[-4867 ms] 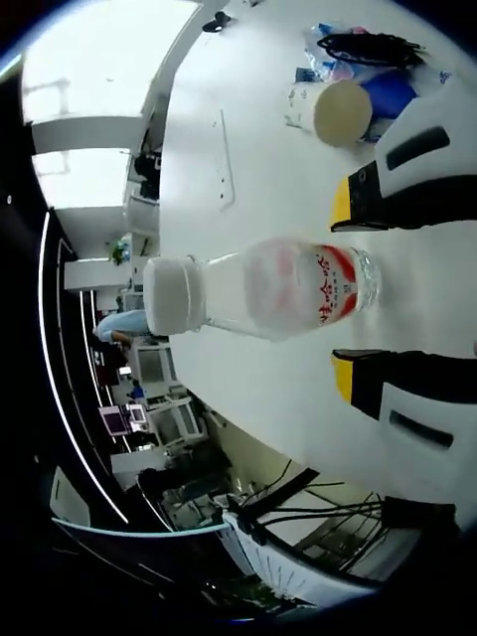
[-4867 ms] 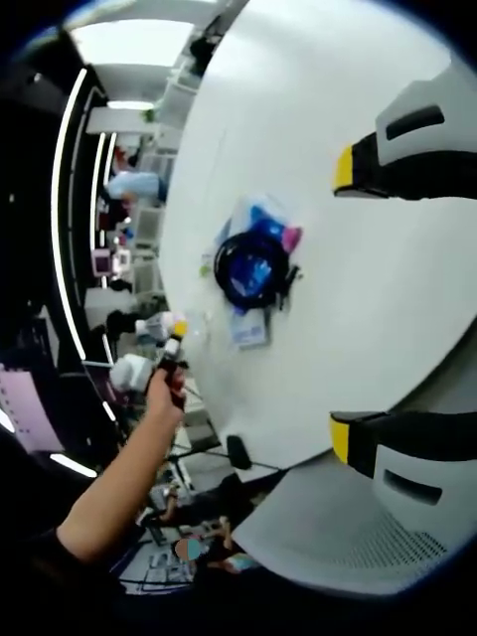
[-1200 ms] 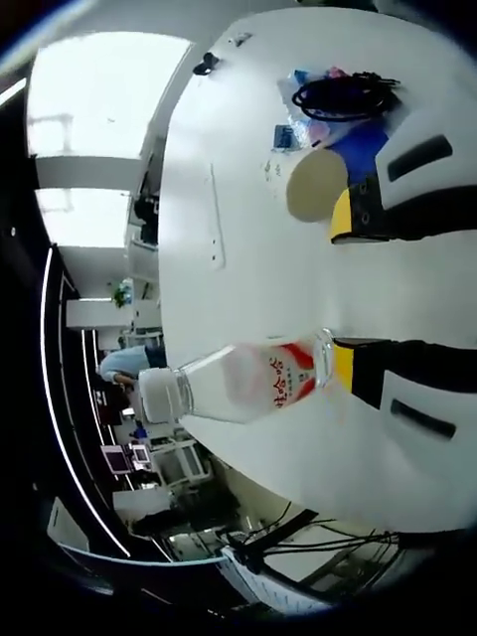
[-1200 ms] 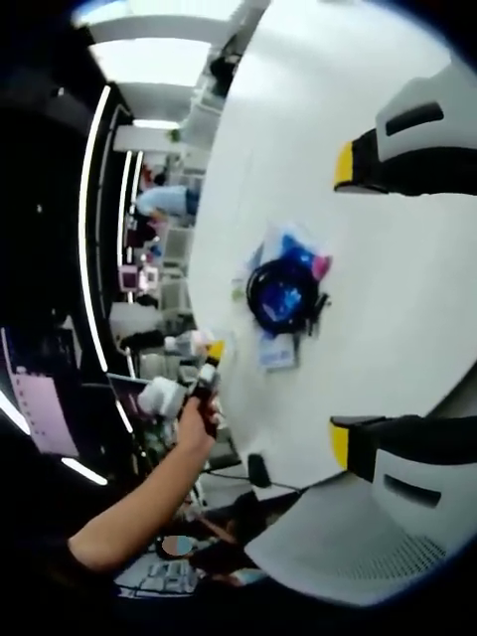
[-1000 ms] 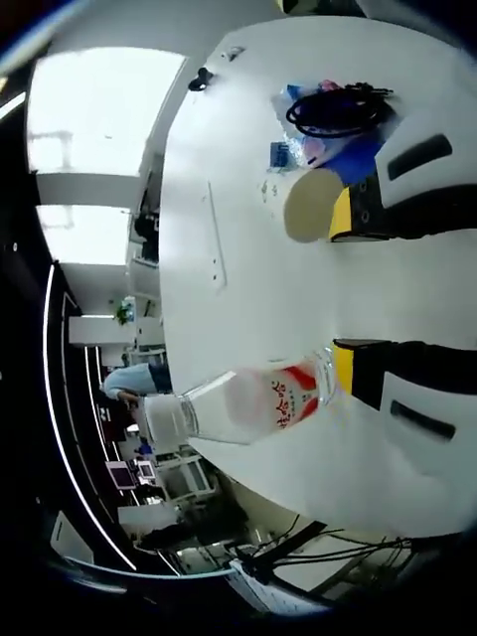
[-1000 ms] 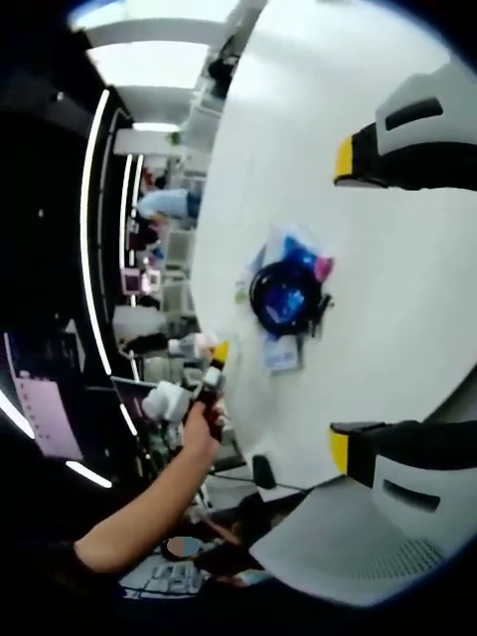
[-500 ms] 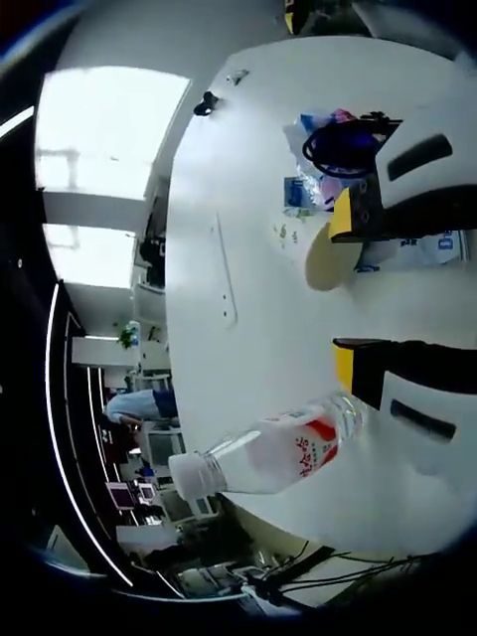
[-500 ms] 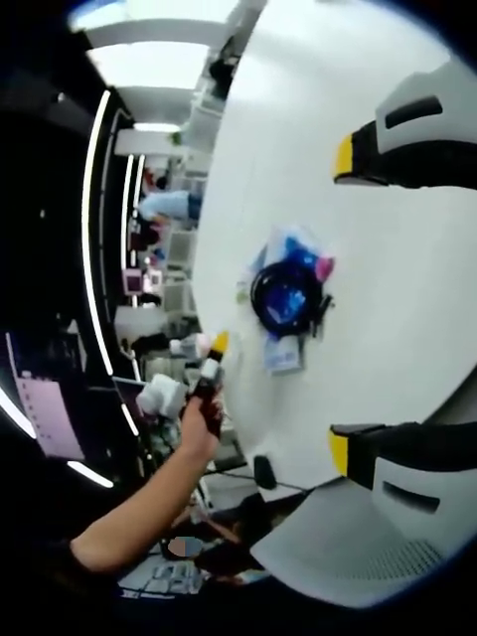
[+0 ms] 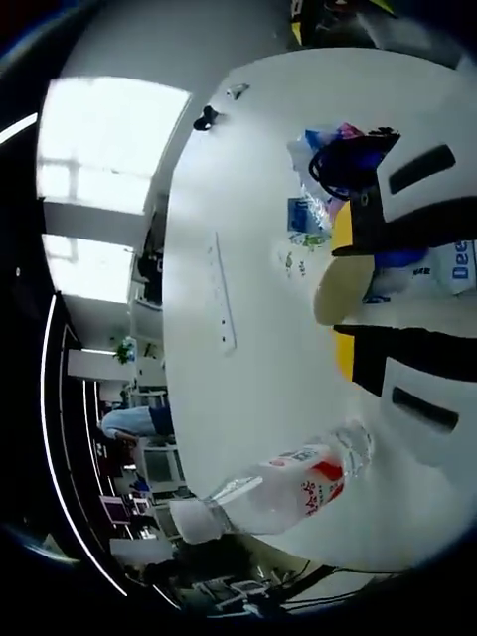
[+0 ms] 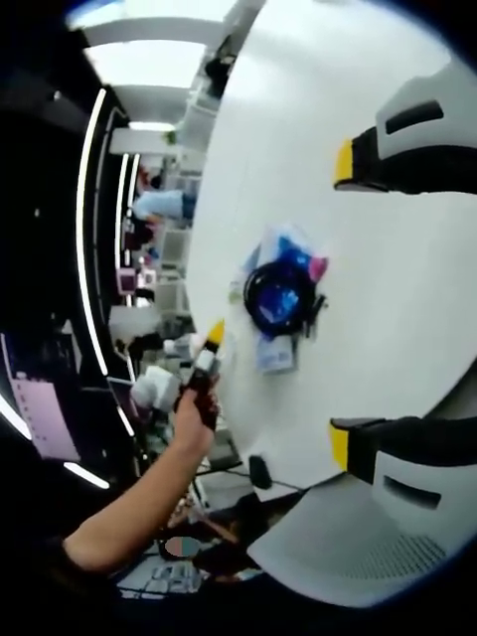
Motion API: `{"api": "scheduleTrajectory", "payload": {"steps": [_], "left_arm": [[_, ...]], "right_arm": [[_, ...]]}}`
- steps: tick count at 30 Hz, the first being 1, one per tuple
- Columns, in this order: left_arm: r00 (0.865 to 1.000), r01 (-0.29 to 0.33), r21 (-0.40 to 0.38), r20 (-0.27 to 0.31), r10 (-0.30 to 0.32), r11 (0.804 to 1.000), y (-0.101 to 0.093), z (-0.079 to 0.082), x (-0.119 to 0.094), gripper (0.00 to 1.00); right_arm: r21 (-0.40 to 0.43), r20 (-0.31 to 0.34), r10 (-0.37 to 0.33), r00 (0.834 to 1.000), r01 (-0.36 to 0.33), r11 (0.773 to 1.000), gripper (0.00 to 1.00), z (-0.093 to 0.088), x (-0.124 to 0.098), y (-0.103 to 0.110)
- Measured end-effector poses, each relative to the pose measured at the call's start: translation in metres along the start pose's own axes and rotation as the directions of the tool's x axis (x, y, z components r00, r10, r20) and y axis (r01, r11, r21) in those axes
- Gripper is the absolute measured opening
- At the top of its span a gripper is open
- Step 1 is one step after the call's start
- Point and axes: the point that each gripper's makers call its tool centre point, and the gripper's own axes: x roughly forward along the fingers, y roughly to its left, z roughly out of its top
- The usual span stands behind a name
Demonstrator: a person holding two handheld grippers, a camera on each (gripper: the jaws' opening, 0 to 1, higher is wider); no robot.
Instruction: Arrange the tabletop items into an orderly group along one side of the table until the central work area is clear of visible clutter.
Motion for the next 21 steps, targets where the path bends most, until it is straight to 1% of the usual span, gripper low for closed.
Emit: {"api": "scheduleTrajectory", "payload": {"steps": [1,3,10,12,15,19,21], "left_arm": [[1.0,0.005,-0.011,0.004,-0.005,1.0,-0.002,0.001,0.001,0.27],[1.0,0.007,-0.01,0.01,-0.007,1.0,-0.006,0.003,0.003,0.26],[1.0,0.017,-0.023,-0.003,-0.017,1.0,-0.015,0.004,0.011,0.23],[1.0,0.017,-0.032,-0.015,-0.018,0.999,-0.017,0.001,0.015,0.2],[0.999,0.015,-0.068,-0.037,-0.018,0.998,-0.021,-0.005,0.018,0.18],[0.999,0.013,-0.066,-0.039,-0.015,0.998,-0.027,-0.002,0.02,0.12],[0.999,0.012,-0.059,-0.049,-0.015,0.998,-0.029,-0.001,0.02,0.08]], "right_arm": [[0.001,-0.004,0.001,1.0,-0.001,1.0,0.91,-0.001,0.0,0.0],[0.002,-0.008,0.007,1.0,-0.007,1.0,0.91,-0.001,0.0,0.001],[0.004,-0.016,0.019,1.0,-0.018,1.0,0.88,-0.003,0.0,0.003],[0.006,-0.017,0.02,1.0,-0.02,1.0,0.87,-0.003,0.0,0.003],[0.007,-0.025,0.019,1.0,-0.019,1.0,0.87,-0.005,0.0,0.003],[0.007,-0.041,0.027,0.999,-0.027,1.0,0.86,-0.008,0.001,0.005],[0.007,-0.045,0.036,0.998,-0.035,0.999,0.86,-0.009,0.001,0.007]]}}
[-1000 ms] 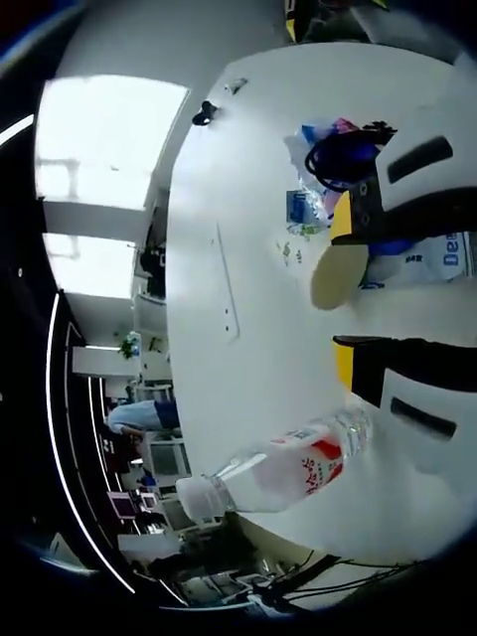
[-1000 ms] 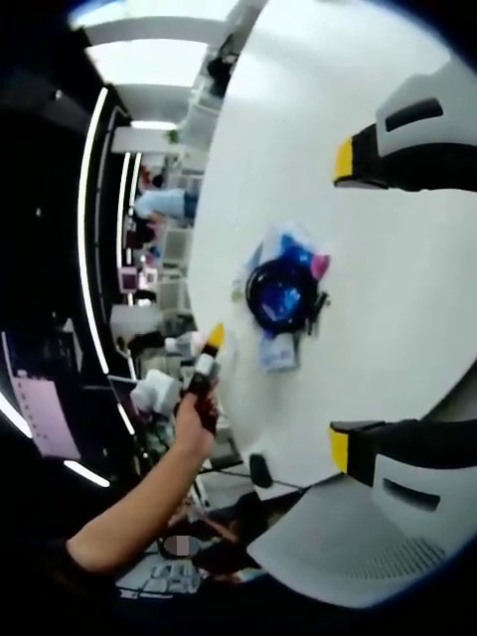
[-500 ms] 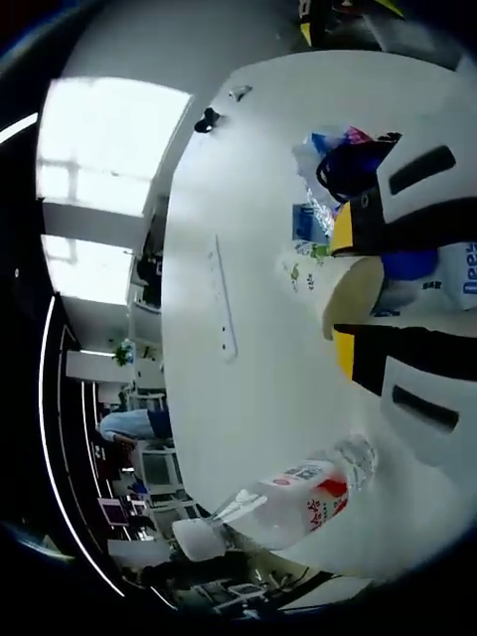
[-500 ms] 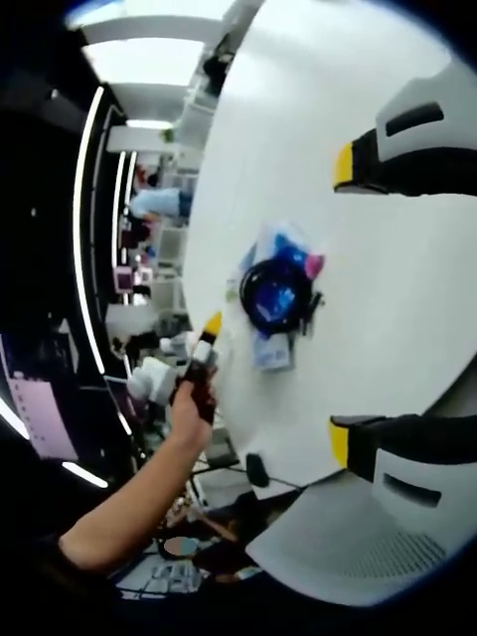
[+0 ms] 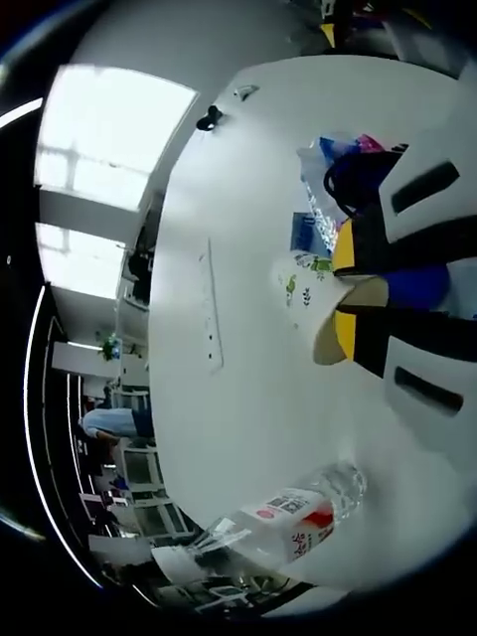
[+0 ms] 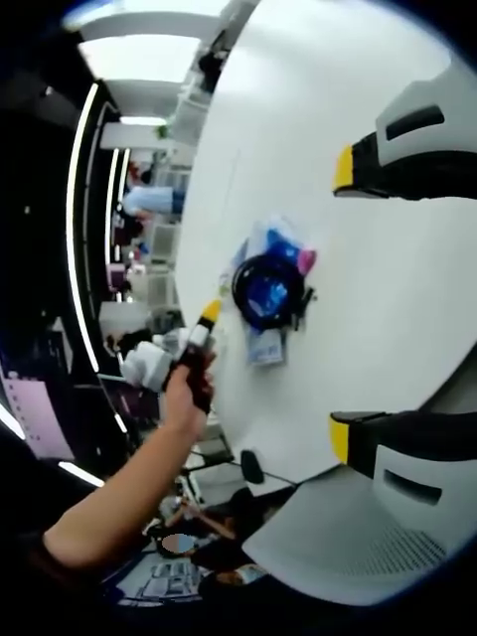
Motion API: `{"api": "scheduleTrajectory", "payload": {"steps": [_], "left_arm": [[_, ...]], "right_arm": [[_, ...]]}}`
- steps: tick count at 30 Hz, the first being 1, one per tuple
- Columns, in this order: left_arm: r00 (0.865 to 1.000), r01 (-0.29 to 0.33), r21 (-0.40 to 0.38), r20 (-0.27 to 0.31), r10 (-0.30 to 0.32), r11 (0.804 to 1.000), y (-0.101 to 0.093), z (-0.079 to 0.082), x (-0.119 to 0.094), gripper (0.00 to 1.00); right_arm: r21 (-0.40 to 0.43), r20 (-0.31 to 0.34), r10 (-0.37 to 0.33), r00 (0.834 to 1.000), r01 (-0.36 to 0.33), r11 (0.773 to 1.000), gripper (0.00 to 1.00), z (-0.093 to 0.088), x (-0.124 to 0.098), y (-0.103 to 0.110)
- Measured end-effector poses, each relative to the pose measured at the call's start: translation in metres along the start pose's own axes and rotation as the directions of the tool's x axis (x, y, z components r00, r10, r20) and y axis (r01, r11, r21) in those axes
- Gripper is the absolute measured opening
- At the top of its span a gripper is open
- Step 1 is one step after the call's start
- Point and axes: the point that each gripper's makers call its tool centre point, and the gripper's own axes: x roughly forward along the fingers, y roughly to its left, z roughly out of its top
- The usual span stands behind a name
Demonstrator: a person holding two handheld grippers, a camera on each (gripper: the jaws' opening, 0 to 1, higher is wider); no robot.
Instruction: Arrange the tabletop items into an orderly group along one side of the table until the central work area is clear of visible clutter.
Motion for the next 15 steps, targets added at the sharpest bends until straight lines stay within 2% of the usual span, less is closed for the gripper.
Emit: {"api": "scheduleTrajectory", "payload": {"steps": [9,12,15], "left_arm": [[1.0,-0.03,0.0,0.004,0.03,1.0,0.003,0.007,-0.008,0.01],[0.999,-0.048,0.005,0.008,0.048,0.999,0.005,0.01,-0.013,0.01],[0.998,-0.056,0.0,0.012,0.056,0.998,0.005,0.013,-0.019,0.0]], "right_arm": [[0.001,-0.031,0.036,0.999,-0.036,0.999,0.85,-0.006,0.002,0.007],[0.016,0.0,0.034,0.999,-0.034,0.999,0.85,0.0,0.0,0.005],[0.022,0.004,0.029,1.0,-0.029,0.999,0.85,0.0,0.0,0.004]]}}
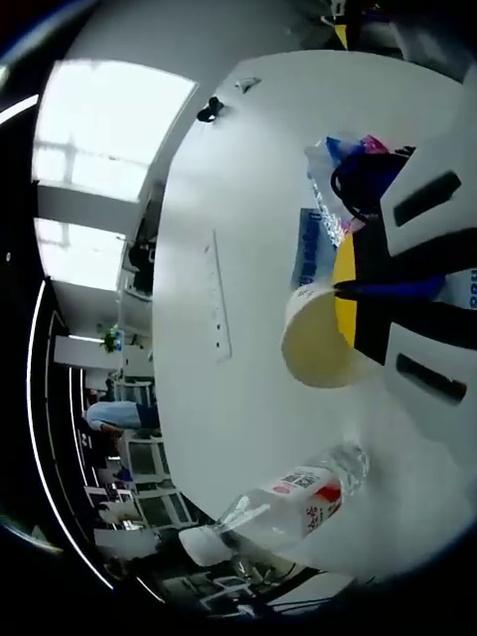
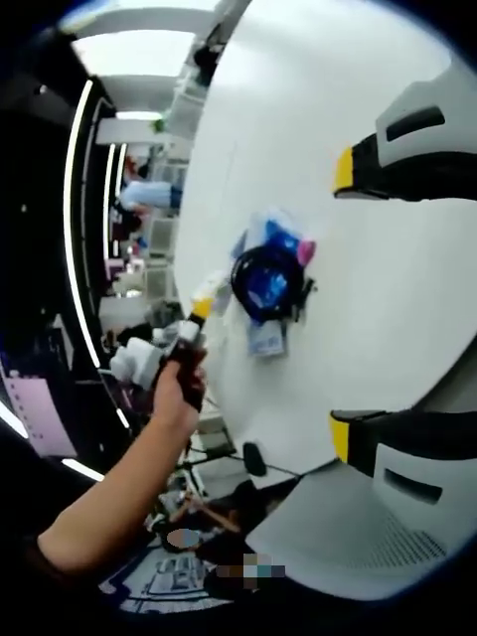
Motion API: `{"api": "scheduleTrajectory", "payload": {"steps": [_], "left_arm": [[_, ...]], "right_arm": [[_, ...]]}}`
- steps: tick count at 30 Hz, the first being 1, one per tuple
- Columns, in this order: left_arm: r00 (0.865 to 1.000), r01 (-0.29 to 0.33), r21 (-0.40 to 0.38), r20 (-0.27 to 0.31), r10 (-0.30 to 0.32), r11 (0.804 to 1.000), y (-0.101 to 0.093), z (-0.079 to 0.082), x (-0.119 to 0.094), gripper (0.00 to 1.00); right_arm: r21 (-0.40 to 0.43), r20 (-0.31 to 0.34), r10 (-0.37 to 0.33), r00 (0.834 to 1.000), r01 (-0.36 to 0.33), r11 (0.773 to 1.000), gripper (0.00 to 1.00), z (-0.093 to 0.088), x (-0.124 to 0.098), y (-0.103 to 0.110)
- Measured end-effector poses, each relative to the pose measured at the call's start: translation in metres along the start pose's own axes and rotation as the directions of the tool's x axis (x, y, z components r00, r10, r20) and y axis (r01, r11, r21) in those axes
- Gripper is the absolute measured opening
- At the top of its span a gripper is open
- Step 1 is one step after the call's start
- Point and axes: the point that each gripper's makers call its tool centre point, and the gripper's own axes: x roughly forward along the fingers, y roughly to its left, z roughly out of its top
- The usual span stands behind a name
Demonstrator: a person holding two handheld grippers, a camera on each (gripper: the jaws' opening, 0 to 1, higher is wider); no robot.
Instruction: Arrange the tabletop items into an orderly group along one side of the table until the central work area is clear of visible clutter.
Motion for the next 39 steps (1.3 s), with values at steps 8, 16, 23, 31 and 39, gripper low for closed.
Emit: {"api": "scheduleTrajectory", "payload": {"steps": [8,16,23,31,39], "left_arm": [[1.0,-0.015,0.115,-0.015,0.016,0.993,0.0,0.005,-0.018,0.01],[0.998,0.012,0.232,-0.064,0.003,0.973,-0.007,0.002,-0.027,0.01],[0.996,0.026,0.311,-0.094,0.004,0.95,-0.011,0.004,-0.029,0.01],[0.992,0.042,0.385,-0.128,0.009,0.922,-0.008,0.01,-0.031,0.0],[0.983,0.057,0.445,-0.179,0.027,0.894,0.002,0.008,-0.032,0.0]], "right_arm": [[0.01,0.047,-0.005,0.999,0.005,1.0,0.87,0.01,-0.003,0.001],[-0.05,-0.013,0.021,1.0,-0.022,0.999,0.89,0.003,0.0,0.01],[-0.082,0.008,0.054,0.998,-0.054,0.995,0.91,0.02,-0.001,0.011],[-0.134,0.02,0.057,0.998,-0.054,0.99,0.91,0.042,0.003,0.0],[-0.136,0.016,0.061,0.998,-0.059,0.989,0.91,0.051,0.011,-0.011]]}}
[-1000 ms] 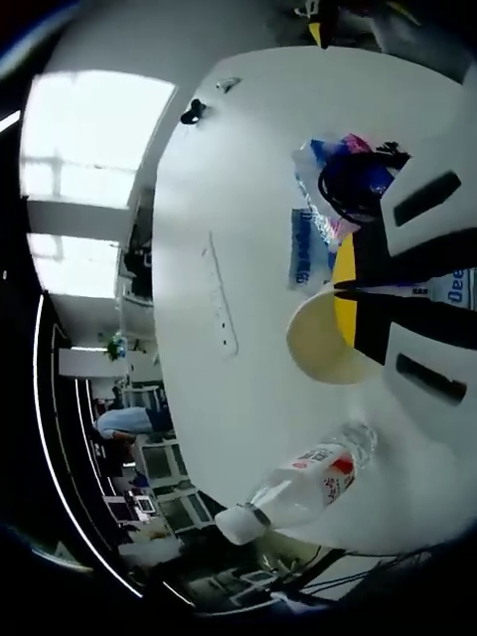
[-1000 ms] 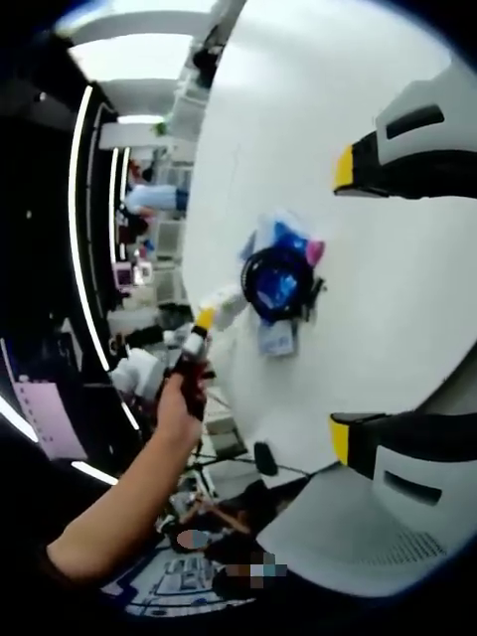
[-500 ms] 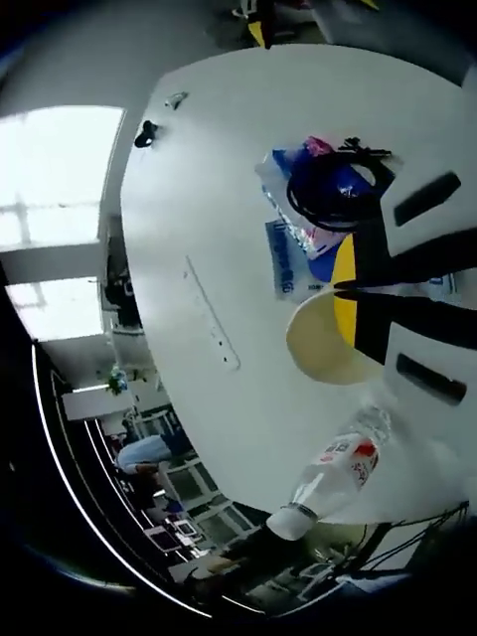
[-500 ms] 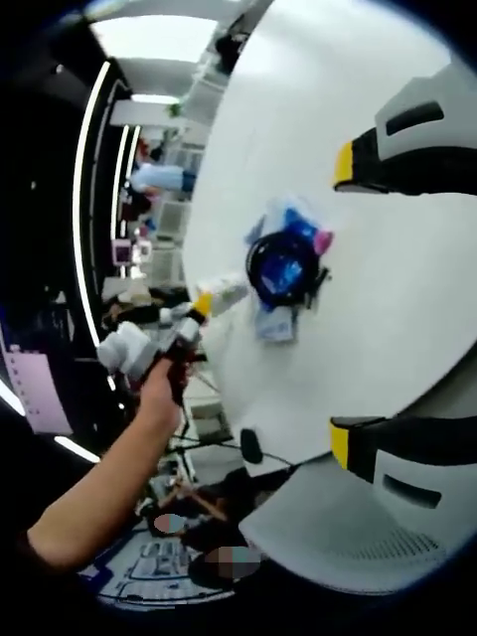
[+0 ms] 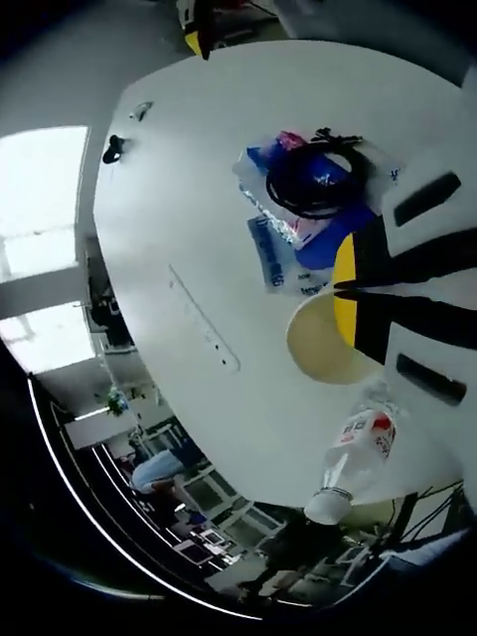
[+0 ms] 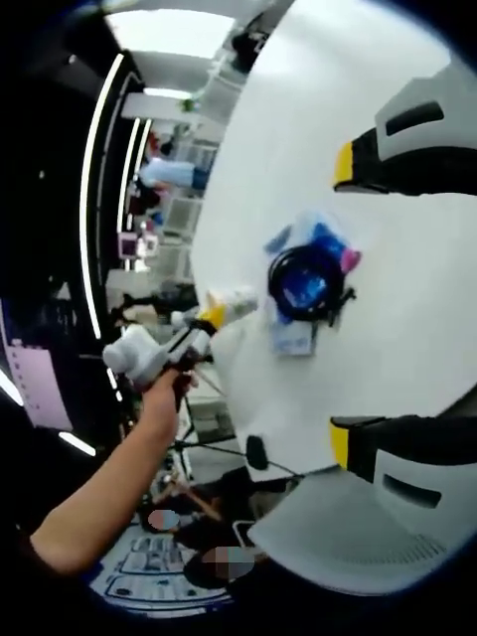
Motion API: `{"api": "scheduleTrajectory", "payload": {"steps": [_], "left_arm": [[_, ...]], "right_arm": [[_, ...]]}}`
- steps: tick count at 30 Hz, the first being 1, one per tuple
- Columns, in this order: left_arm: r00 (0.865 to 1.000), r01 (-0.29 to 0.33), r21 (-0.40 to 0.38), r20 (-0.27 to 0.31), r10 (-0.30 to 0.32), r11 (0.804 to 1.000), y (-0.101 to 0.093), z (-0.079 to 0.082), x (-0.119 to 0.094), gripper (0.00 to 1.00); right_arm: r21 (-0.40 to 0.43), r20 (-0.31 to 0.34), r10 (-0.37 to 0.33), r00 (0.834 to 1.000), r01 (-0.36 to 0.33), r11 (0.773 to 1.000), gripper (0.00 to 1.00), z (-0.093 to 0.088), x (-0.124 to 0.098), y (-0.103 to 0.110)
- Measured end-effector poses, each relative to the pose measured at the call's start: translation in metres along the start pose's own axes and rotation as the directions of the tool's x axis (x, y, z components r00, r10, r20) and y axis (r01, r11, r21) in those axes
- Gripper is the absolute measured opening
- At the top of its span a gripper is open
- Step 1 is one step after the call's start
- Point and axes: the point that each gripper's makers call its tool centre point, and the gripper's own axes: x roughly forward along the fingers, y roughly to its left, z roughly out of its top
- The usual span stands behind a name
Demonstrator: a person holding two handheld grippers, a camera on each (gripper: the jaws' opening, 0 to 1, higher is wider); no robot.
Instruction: Arrange the tabletop items into an orderly group along one side of the table until the central work area is clear of visible clutter.
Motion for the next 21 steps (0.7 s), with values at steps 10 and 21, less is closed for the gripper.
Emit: {"api": "scheduleTrajectory", "payload": {"steps": [10,21], "left_arm": [[0.998,-0.004,0.055,-0.055,0.007,0.998,0.02,-0.007,0.006,0.01],[0.995,0.014,0.084,-0.102,-0.006,0.996,0.03,-0.012,0.019,0.01]], "right_arm": [[0.056,0.047,-0.012,0.999,0.01,0.998,0.9,0.019,0.007,-0.02],[0.099,0.084,0.017,0.996,-0.025,0.995,0.88,0.031,0.023,-0.034]]}}
